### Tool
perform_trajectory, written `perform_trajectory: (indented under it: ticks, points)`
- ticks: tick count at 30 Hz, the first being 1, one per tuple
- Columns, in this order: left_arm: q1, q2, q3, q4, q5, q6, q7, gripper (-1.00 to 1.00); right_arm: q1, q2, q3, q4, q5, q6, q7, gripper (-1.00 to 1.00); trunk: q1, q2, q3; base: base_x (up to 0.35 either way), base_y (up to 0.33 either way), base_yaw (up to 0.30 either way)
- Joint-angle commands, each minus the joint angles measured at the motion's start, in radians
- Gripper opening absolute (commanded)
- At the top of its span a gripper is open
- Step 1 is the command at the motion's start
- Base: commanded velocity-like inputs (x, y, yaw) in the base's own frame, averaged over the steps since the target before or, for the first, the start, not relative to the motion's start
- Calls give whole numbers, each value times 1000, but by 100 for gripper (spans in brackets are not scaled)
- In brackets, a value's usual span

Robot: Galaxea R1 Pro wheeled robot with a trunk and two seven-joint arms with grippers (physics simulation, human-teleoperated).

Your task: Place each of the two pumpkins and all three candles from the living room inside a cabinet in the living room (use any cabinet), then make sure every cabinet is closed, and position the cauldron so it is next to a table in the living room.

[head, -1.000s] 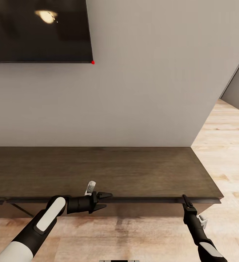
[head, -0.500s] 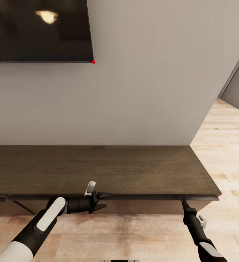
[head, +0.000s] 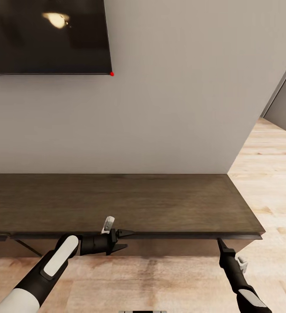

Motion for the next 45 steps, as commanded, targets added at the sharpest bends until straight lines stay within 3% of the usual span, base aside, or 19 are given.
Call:
perform_trajectory:
  ticks: [1,45]
  points:
    - [-1,1,-2,0,-6,0,-8,100,0,0,-2,3,-7,9,-11,-100,0,0,-1,0,0,0]
    - [-1,1,-2,0,-8,-1,-8,100,0,0,-2,3,-6,8,-11,-100,0,0,-1,-4,0,0]
